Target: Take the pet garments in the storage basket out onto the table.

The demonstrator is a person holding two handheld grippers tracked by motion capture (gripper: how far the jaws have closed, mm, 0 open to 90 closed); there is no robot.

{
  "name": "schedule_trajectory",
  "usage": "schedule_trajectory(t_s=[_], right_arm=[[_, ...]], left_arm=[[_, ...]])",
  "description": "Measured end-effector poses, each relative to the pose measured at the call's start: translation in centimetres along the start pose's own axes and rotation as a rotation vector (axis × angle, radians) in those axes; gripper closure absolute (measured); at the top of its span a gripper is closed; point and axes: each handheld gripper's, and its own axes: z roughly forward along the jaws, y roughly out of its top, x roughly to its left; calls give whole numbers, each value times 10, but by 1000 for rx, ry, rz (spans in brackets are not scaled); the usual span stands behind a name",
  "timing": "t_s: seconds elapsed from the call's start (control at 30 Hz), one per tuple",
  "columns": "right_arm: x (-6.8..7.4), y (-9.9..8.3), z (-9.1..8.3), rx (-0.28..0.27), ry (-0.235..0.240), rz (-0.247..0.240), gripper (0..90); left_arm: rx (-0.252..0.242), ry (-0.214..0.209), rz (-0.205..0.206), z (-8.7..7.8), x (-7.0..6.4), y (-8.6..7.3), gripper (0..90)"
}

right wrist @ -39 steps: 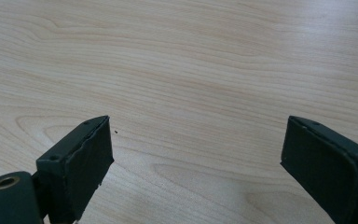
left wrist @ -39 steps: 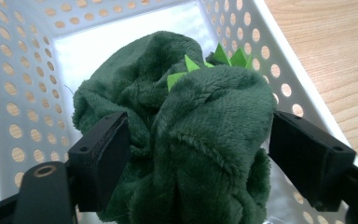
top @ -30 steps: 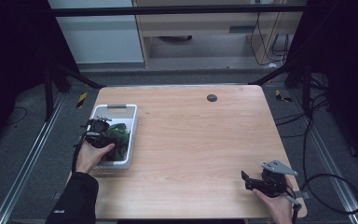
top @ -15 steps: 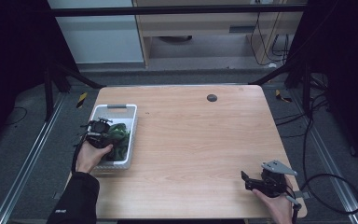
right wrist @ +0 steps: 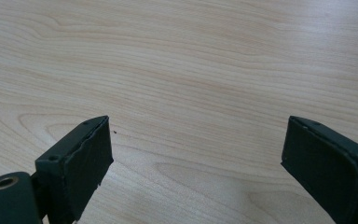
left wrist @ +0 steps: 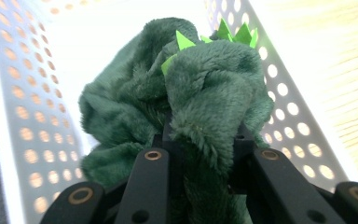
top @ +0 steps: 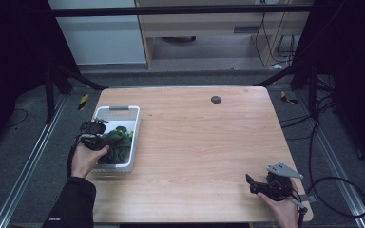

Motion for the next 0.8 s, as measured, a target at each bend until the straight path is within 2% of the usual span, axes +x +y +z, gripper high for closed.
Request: schedule_trajectory(t_s=[0.37,0.6,0.8], right_arm=[[0,0,0,0,-1,3,85],[0,0,0,0,-2,1,85],[0,0,0,0,-2,1,85]], left_arm=[[-90,2,38,-40,-5,7,751],[-117,-2,104,-67,-14,12,752],[-132,-9,144,-84,-21,15,751]])
